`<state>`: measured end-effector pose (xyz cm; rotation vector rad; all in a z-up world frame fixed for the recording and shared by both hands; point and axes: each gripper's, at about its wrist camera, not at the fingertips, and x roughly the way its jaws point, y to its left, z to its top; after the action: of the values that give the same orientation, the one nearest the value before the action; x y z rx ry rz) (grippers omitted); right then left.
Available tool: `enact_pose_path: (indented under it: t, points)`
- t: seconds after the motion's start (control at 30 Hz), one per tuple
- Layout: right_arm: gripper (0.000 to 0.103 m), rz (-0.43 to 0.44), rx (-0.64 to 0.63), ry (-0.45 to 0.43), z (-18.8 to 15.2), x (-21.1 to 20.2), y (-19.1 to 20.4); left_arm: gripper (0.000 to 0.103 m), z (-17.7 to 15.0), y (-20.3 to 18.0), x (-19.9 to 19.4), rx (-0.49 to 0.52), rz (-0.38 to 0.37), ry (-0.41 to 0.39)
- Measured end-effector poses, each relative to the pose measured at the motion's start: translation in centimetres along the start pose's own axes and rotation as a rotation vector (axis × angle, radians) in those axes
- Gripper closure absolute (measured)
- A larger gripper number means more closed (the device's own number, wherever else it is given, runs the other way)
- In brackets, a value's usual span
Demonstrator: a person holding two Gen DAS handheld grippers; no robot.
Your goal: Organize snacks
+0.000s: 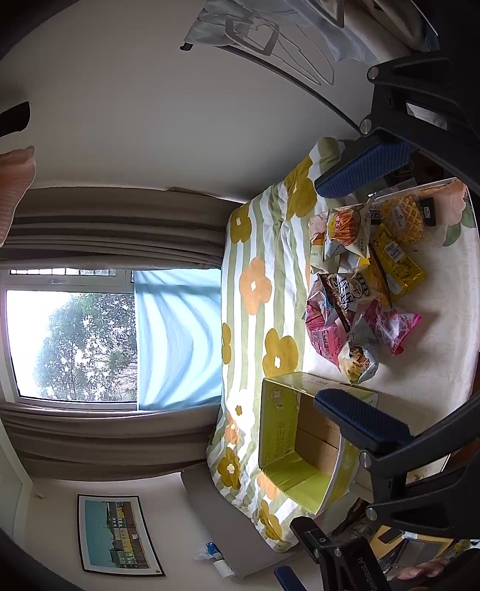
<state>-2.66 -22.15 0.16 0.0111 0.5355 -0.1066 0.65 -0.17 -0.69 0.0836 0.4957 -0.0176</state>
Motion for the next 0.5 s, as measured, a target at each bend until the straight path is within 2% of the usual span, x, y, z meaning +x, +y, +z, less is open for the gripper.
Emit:
enact_pose_path:
  t: [0.5]
  points:
    - [0.000,-0.005,-0.001,-0.001,-0.14,-0.10,0.08,0.000,0.15,-0.46,0.49,0.001,-0.003,0.008]
